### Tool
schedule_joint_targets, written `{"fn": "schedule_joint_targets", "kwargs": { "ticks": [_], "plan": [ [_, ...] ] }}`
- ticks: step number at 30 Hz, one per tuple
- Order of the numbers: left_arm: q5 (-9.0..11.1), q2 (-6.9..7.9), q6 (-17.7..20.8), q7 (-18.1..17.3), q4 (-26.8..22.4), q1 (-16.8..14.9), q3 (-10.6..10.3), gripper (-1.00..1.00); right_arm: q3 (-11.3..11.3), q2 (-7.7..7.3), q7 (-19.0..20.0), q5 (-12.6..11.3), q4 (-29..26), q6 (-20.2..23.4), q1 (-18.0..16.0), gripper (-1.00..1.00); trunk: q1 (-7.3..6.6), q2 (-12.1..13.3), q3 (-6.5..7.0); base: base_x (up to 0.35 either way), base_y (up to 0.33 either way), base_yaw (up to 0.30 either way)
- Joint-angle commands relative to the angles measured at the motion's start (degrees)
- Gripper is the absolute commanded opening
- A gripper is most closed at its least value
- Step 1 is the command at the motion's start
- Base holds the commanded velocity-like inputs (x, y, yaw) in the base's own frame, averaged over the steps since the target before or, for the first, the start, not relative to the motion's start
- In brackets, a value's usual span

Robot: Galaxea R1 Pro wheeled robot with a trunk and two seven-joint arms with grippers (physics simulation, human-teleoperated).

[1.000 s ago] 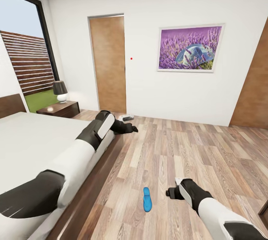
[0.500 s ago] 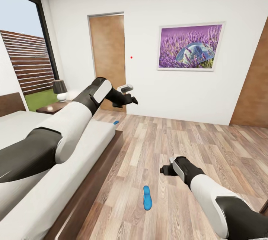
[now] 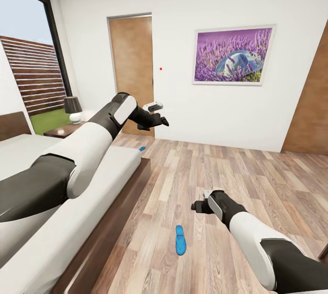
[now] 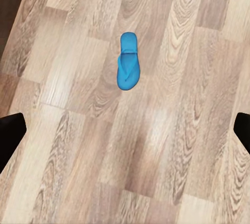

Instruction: In the bedroom, move the book from the bed onto either nightstand, and place the two sandals side by side next to the bed.

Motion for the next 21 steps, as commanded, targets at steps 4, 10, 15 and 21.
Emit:
{"fn": "schedule_joint_targets", "kwargs": {
  "ticks": [4,10,15,21],
  "plan": [
    [0.31,0.00,0.18,0.27,-0.07,-0.05,-0.18,1.00,0.00,0.04,-0.05,-0.32,0.05,0.20,-0.01,1.00,0.88,-1.65,-0.79,0.000,0.000,0.000],
    [0.33,0.00,0.20,0.23,0.06,-0.06,-0.11,1.00,-0.04,0.07,-0.05,-0.38,0.21,-1.68,0.19,1.00,2.20,-4.06,-1.91,0.000,0.000,0.092],
    [0.34,0.00,0.01,0.27,4.06,-0.05,-0.09,1.00,-0.05,0.08,-0.12,-0.36,0.23,-4.17,0.35,1.00,3.30,-6.06,-2.92,0.000,0.000,0.171],
    [0.35,0.00,-0.17,0.33,7.33,-0.06,-0.08,1.00,-0.06,0.14,-0.14,-0.39,0.23,-4.93,0.40,1.00,4.61,-8.47,-4.04,0.000,0.000,0.048]
  ]
}}
